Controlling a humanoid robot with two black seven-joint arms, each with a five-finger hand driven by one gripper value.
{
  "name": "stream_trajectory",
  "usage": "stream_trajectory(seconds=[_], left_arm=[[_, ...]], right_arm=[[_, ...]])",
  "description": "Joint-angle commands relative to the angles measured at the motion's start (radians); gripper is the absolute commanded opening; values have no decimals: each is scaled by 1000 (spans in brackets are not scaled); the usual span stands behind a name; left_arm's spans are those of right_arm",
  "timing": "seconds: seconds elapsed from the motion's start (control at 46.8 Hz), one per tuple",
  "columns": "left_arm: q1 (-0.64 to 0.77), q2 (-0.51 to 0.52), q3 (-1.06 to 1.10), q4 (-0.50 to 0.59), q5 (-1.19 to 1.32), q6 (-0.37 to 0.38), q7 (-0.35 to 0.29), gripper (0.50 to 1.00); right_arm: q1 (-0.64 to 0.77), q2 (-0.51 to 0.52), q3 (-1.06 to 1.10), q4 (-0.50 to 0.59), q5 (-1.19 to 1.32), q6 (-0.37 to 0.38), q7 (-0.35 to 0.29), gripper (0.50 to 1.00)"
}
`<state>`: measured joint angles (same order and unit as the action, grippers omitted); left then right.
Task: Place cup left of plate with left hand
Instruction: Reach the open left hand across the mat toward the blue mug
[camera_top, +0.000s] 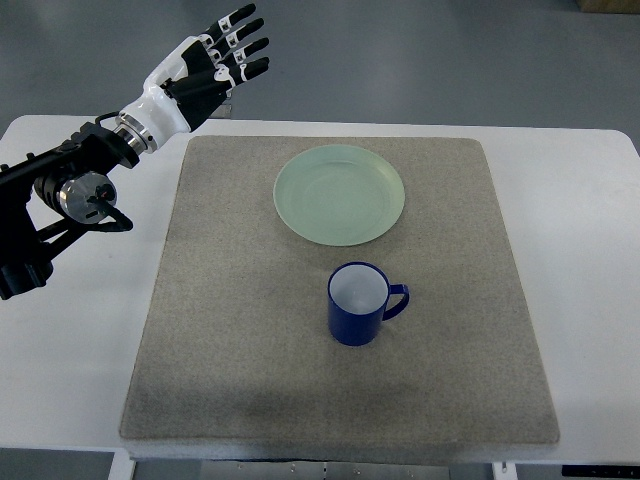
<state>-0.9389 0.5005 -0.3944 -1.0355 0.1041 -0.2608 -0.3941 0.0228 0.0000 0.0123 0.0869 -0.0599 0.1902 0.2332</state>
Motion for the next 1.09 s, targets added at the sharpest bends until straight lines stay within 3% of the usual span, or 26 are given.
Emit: stream_trajectory(seconds=[0.0,0.406,0.641,0.834,1.069], left_arm=[[2,18,38,-38,20,-5,0,996],[49,59,108,-106,186,-98,-2,996],[78,88,106,-106,298,-204,-3,996],[101,115,109,-106,330,-345,-3,996],[132,102,108,-103,450,-350,-3,996]], right_arm=[[0,0,0,1,-1,0,0,932],[0,0,0,1,-1,0,0,932],[0,0,0,1,-1,0,0,932],[0,0,0,1,-1,0,0,932],[0,0,0,1,-1,0,0,932]])
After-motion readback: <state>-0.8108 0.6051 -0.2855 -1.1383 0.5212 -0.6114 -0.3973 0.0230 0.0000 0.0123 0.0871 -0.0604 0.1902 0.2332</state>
